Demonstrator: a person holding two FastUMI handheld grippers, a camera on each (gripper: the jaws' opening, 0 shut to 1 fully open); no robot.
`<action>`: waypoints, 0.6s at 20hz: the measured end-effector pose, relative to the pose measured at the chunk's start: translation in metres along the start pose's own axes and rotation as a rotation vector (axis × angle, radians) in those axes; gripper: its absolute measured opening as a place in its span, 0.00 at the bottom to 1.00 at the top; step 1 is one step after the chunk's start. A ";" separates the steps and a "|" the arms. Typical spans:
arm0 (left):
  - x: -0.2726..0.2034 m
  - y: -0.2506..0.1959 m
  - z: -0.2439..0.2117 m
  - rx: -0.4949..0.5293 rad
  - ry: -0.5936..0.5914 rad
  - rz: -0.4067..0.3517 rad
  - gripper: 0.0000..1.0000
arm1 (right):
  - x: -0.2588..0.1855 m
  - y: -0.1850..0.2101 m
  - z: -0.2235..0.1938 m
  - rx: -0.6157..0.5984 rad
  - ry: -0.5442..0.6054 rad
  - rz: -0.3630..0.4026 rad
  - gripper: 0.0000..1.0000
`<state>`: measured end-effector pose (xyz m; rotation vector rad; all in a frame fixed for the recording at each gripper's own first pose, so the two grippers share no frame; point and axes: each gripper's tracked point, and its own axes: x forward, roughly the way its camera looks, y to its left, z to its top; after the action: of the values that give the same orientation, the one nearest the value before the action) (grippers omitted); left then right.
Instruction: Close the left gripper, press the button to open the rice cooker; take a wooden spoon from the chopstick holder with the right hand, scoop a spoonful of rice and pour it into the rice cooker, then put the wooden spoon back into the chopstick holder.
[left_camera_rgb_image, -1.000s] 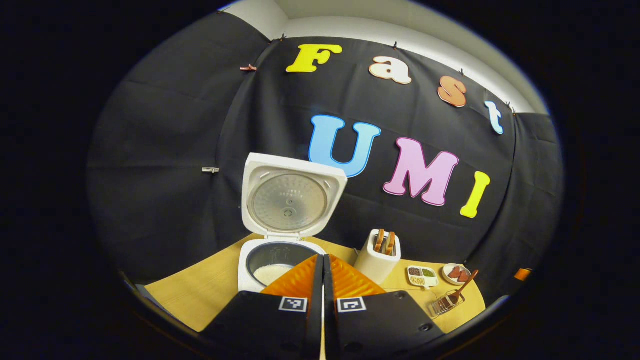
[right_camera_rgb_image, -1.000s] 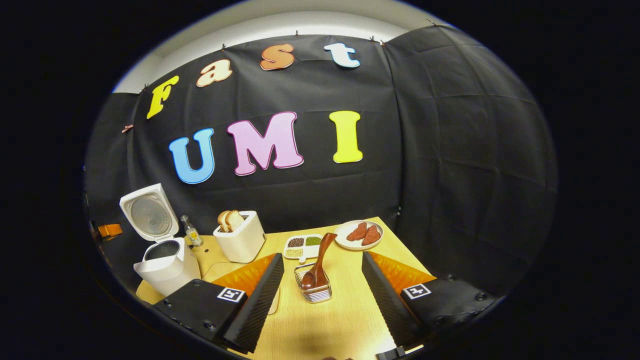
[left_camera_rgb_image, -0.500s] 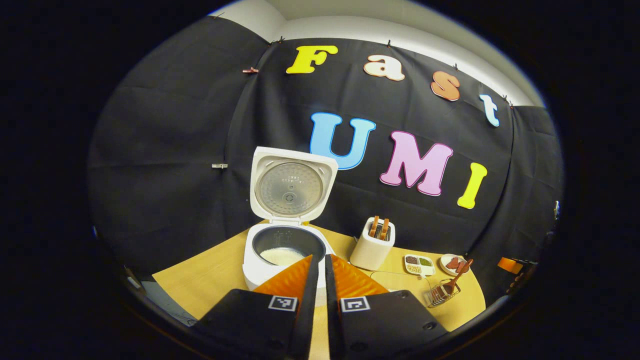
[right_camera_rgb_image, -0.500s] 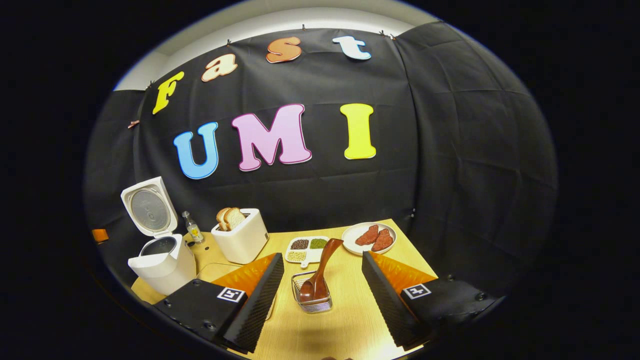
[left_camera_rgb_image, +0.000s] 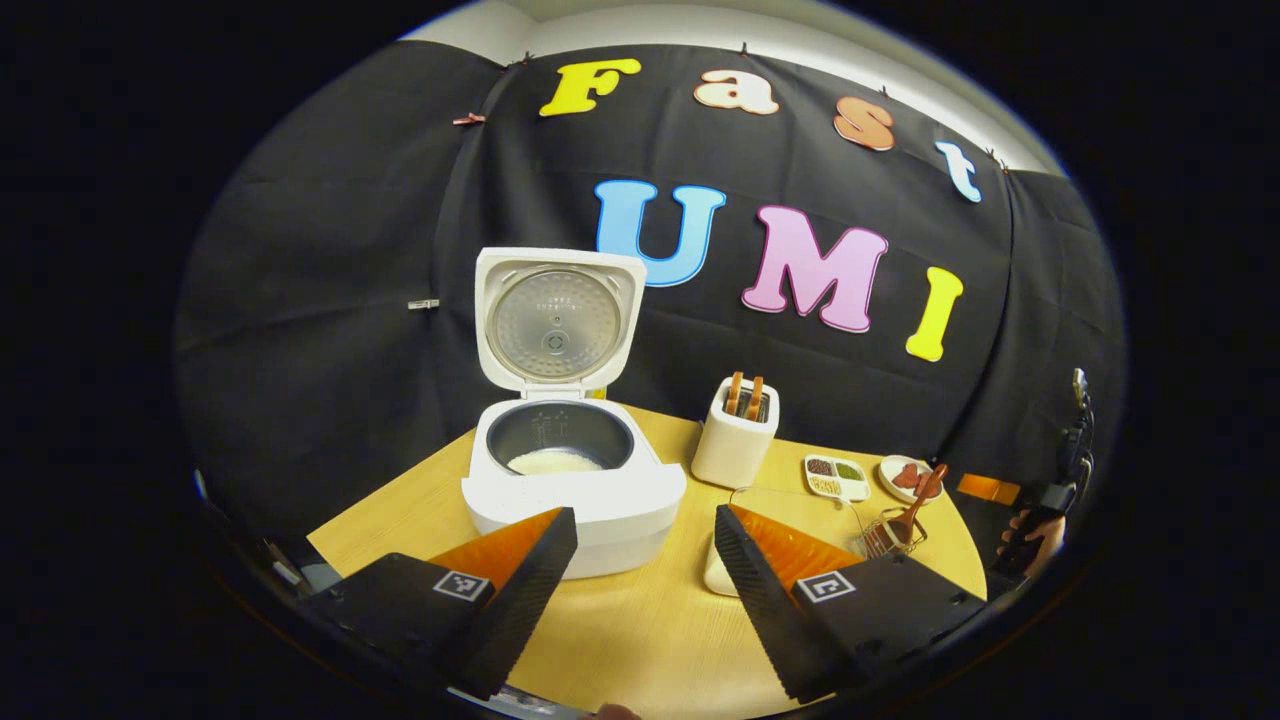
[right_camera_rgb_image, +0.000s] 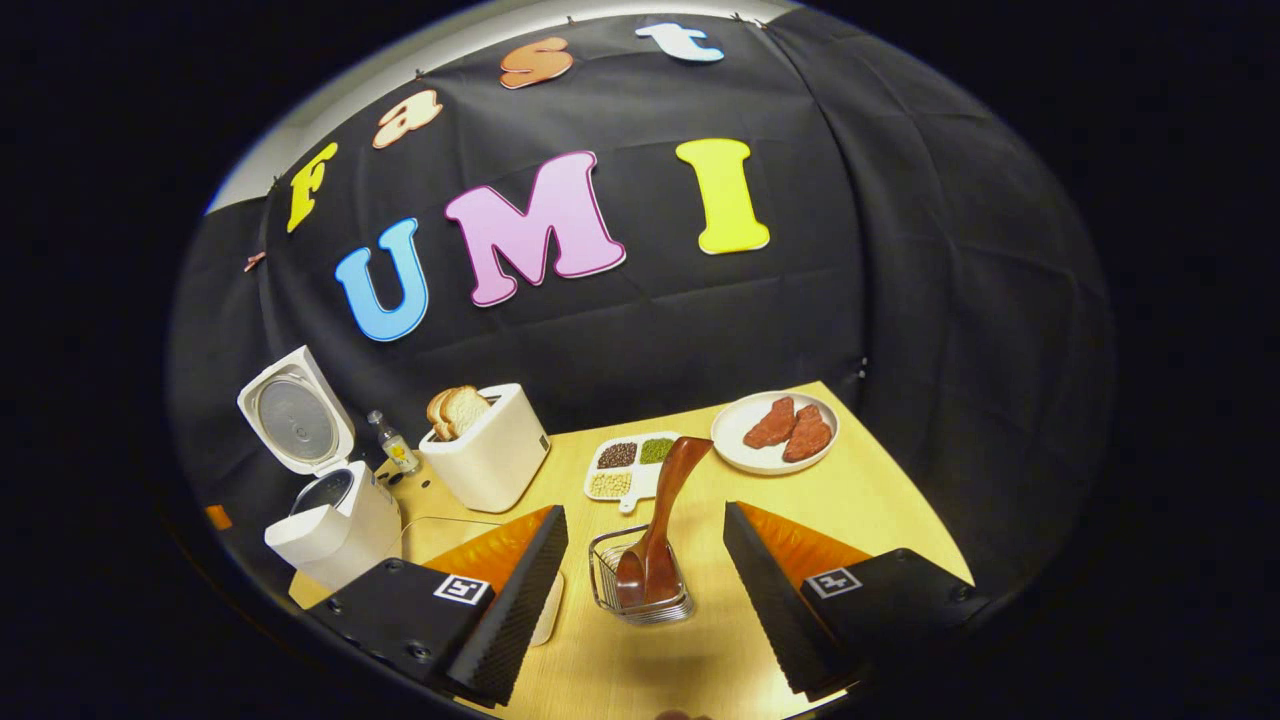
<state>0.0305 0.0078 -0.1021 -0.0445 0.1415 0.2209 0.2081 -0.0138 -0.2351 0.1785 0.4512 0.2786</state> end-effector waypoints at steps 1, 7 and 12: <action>0.001 -0.002 0.000 0.010 0.006 -0.001 0.96 | 0.012 -0.004 -0.004 0.018 0.022 -0.007 0.98; 0.019 -0.010 -0.011 0.005 0.056 0.028 0.96 | 0.078 -0.018 -0.030 0.123 0.139 -0.035 0.99; 0.035 -0.027 -0.024 -0.031 0.100 0.027 0.96 | 0.123 -0.021 -0.043 0.202 0.185 -0.054 0.92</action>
<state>0.0675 -0.0123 -0.1300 -0.0849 0.2385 0.2476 0.2999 0.0080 -0.3281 0.3391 0.6673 0.1970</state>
